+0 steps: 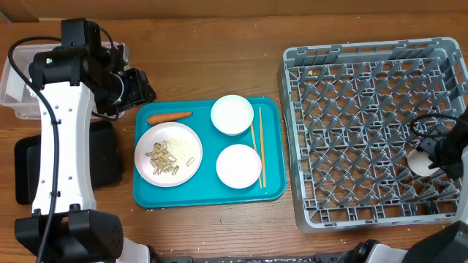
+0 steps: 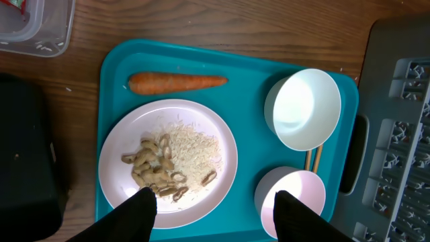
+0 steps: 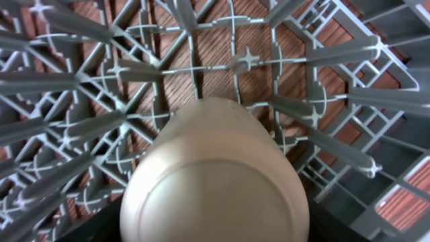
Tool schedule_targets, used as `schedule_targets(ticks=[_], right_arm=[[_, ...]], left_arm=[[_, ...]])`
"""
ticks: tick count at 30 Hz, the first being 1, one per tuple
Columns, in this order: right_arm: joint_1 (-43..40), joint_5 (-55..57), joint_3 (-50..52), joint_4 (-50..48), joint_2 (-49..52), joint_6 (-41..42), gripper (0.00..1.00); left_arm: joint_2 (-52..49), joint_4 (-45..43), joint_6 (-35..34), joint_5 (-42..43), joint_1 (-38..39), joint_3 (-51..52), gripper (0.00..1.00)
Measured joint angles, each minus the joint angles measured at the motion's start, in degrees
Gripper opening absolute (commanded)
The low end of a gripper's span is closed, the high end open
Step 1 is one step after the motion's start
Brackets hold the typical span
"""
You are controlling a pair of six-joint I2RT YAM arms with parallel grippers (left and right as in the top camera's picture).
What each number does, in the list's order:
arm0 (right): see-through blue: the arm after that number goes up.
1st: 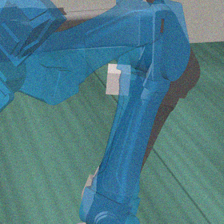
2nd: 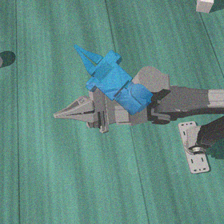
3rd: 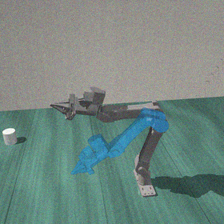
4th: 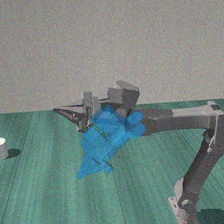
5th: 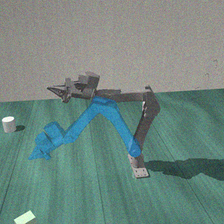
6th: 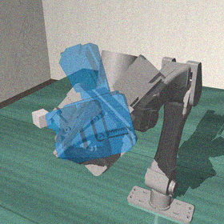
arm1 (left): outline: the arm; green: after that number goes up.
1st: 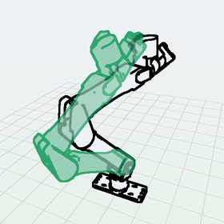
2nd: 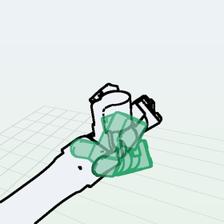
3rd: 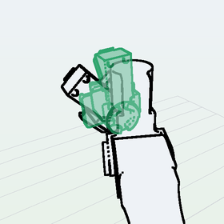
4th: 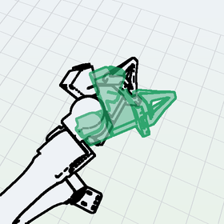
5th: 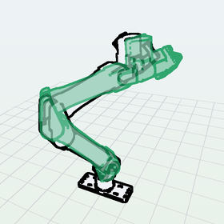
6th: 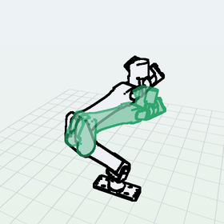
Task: Sort waste into correct bins and load items into the dishwasher
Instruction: 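Carry the cup with the right gripper into the rack's right side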
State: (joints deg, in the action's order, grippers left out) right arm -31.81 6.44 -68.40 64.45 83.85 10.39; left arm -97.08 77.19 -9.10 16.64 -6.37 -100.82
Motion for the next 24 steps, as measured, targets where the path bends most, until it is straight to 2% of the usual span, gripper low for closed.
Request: schedule_targets(ticks=[16, 24], right_arm=[[-0.07, -0.28, -0.2, 2.21, 0.11, 0.04, 0.22], [-0.07, -0.42, -5.64, 6.32, -1.49, 0.02, 0.22]], left_arm=[[0.0, 0.04, 0.0, 0.0, 0.0, 0.0, 0.58], [0.0, 0.39, 0.0, 0.0, 0.0, 0.0, 0.59]])
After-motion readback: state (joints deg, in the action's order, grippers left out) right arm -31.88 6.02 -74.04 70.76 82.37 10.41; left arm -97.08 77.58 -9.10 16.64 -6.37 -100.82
